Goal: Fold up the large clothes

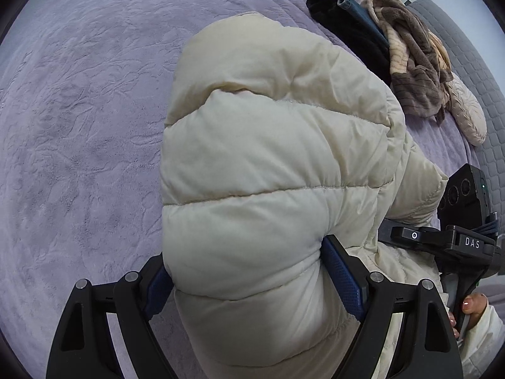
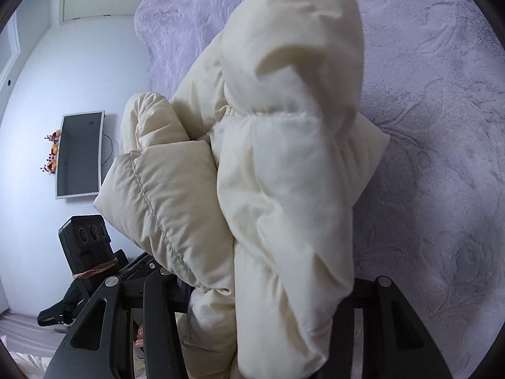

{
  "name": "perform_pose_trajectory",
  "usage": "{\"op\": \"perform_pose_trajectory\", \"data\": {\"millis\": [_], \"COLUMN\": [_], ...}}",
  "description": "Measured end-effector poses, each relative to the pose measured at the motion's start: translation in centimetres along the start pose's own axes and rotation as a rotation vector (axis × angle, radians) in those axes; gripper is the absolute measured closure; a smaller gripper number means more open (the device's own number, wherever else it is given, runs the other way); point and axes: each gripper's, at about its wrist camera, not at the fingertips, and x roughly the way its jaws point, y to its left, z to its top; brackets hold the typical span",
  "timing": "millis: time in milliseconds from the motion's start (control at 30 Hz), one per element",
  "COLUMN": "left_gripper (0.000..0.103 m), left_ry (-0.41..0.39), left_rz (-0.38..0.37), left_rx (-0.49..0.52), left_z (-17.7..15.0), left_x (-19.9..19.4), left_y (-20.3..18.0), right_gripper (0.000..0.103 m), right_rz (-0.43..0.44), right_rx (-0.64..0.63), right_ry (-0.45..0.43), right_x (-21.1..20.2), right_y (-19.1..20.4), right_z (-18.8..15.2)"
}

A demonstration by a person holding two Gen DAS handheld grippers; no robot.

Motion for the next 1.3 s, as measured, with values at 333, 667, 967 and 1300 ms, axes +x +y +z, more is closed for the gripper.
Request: {"op": "perform_pose_trajectory", "data": {"millis": [333,667,967,1300], "left_gripper": [0.014,0.012,0.011,0.011], "left_ry": [-0.017,-0.024,-0.028,-0.029], "left_rz": [0.040,0.061,0.068,0.087], "left_rx": [-0.003,-0.004,-0.013,-0.001], "left_z": [0.0,-0.1,-0.1,0.1], "left_x": [1.3,1.6,1.8,-0.3], "left_y": [-0.8,-1.6,-1.7,-2.0], "right_gripper": [0.043,0.039,0.088,0.092], "right_rz": [-0.113,-0.304,-0.376,-0.525], "right_rx": [0.015,-0.005,-0.170,-0.283], "right_ry": [-0.006,-0.028,-0.139,-0.012], "right_x": [0.8,-2.3,-7.8,-2.6], "right_y": [3.0,6.5,12.5,9.5], "right_z": [0.3,-1.3,-5.9,-10.6]}}
